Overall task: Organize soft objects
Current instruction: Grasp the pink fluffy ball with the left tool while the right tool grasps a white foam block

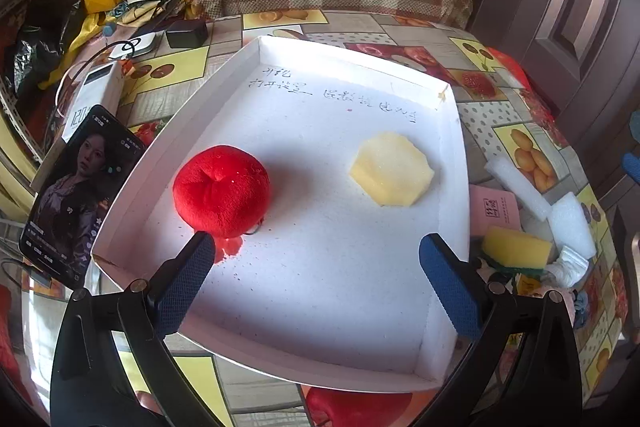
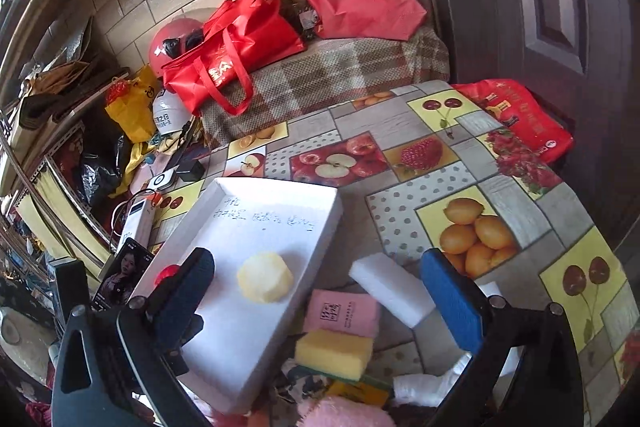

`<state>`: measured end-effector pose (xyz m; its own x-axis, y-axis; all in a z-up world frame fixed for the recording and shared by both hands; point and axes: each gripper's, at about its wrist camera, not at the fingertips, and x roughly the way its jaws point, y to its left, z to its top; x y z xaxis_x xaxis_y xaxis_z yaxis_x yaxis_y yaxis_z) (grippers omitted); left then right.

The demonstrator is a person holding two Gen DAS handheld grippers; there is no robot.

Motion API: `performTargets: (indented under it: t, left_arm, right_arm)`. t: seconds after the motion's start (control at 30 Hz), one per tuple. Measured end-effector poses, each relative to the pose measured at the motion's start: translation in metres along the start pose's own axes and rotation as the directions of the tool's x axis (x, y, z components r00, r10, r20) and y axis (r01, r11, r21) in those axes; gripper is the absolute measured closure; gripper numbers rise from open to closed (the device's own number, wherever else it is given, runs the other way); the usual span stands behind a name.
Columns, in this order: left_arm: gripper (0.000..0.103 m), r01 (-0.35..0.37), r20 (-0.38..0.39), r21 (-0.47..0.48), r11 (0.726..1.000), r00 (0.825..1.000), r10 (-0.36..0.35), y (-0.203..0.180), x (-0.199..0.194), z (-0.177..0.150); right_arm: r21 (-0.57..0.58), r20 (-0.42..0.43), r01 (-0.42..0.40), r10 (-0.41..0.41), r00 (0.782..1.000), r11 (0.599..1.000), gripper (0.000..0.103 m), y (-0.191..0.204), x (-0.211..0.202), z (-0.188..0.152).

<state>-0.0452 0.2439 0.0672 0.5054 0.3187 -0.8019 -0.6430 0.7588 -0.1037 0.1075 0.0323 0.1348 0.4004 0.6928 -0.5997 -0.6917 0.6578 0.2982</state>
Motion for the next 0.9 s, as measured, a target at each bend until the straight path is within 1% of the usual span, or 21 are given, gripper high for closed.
performTargets:
  t: [0.07, 0.2, 0.3, 0.37, 0.43, 0.5, 0.63, 0.77, 0.9]
  left_arm:
    - [0.0, 0.026, -0.003, 0.011, 1.0, 1.0, -0.026, -0.007, -0.004, -0.006]
    - [0.0, 0.052, -0.004, 0.049, 0.997, 0.999, -0.052, -0.019, -0.014, -0.017]
    - [0.0, 0.071, -0.002, 0.077, 0.995, 0.997, -0.071, -0.025, -0.021, -0.023]
    - [0.0, 0.102, -0.001, 0.098, 0.99, 0.995, -0.103, -0.028, -0.026, -0.027]
    - [0.0, 0.133, 0.0, 0.134, 0.982, 0.991, -0.135, -0.035, -0.03, -0.033]
    - [0.0, 0.166, 0.002, 0.185, 0.969, 0.986, -0.169, -0.046, -0.035, -0.04]
    - [0.0, 0.281, -0.065, 0.276, 0.919, 0.96, -0.273, -0.079, -0.037, -0.055]
    - [0.0, 0.329, -0.109, 0.29, 0.899, 0.944, -0.311, -0.112, -0.032, -0.06]
    - [0.0, 0.329, -0.124, 0.321, 0.888, 0.944, -0.305, -0.14, -0.023, -0.062]
  right_arm:
    - [0.034, -0.005, 0.037, -0.037, 0.999, 0.999, 0.0, -0.021, -0.012, -0.01]
    - [0.094, -0.003, 0.126, -0.126, 0.992, 0.988, 0.0, -0.061, -0.04, -0.032]
    - [0.187, -0.011, 0.173, -0.174, 0.985, 0.967, 0.0, -0.092, -0.057, -0.046]
    - [0.242, -0.015, 0.199, -0.201, 0.979, 0.95, 0.0, -0.109, -0.067, -0.053]
    - [0.279, -0.01, 0.206, -0.212, 0.977, 0.938, 0.0, -0.12, -0.077, -0.06]
    - [0.29, -0.003, 0.21, -0.219, 0.976, 0.934, 0.0, -0.126, -0.086, -0.066]
    - [0.294, -0.012, 0.21, -0.216, 0.976, 0.932, 0.0, -0.132, -0.094, -0.077]
    - [0.279, -0.034, 0.208, -0.207, 0.978, 0.937, 0.0, -0.138, -0.1, -0.085]
    - [0.274, -0.04, 0.209, -0.206, 0.978, 0.939, 0.0, -0.15, -0.107, -0.088]
